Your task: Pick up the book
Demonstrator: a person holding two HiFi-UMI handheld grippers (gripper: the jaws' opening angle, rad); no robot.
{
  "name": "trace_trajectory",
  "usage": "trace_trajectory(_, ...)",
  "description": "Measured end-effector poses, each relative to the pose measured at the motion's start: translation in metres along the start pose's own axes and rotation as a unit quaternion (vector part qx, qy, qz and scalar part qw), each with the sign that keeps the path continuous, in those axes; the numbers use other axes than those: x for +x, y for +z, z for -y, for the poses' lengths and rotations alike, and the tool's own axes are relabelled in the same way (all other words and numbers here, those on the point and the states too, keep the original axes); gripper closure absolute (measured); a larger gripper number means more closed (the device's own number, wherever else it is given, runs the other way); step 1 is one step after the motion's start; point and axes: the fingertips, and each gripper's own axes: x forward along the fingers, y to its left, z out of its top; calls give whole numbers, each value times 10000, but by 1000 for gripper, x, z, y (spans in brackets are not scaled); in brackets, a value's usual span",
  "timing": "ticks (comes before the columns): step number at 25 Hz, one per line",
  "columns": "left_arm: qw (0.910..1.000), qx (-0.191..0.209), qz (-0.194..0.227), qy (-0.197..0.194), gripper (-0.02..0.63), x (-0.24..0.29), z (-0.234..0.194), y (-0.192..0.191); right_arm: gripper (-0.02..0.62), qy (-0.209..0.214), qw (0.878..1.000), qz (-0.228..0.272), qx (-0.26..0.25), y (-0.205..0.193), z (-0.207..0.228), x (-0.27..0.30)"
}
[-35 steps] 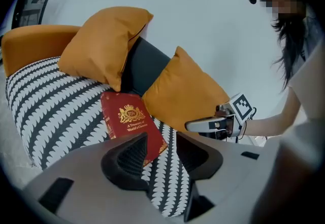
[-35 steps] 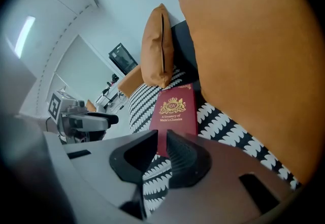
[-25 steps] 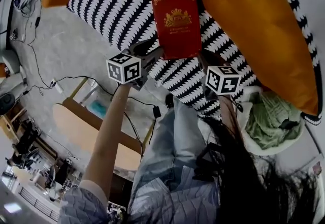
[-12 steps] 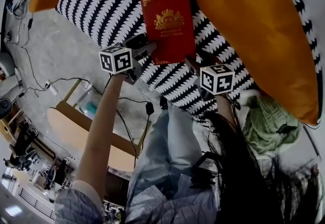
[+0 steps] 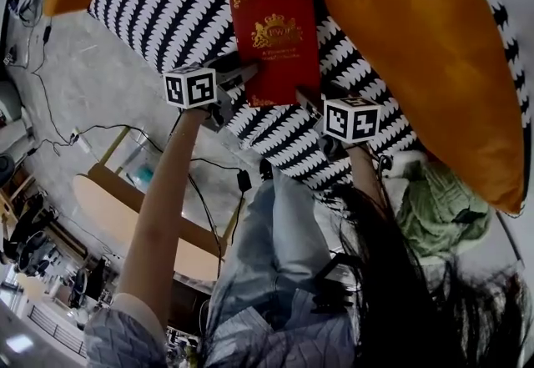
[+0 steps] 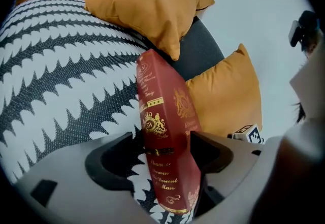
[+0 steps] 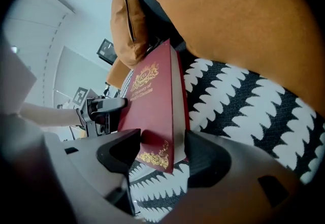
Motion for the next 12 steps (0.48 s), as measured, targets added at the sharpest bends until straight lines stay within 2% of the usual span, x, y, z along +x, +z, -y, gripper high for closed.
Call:
trace_trajectory(3,9993,-267,-21,-279,259,1,-3,-8,336,155,9998,-29,147,-9,2,9)
trace_trajectory(6,9988,-331,-9,-360,259,-1,2,-6,336,200,9996,-13,172,-6,1,3)
trace_trajectory(12,9999,78,-29,-119,265,-1,10,-6,337,28,9999,-22,-109,-7,-9,-2)
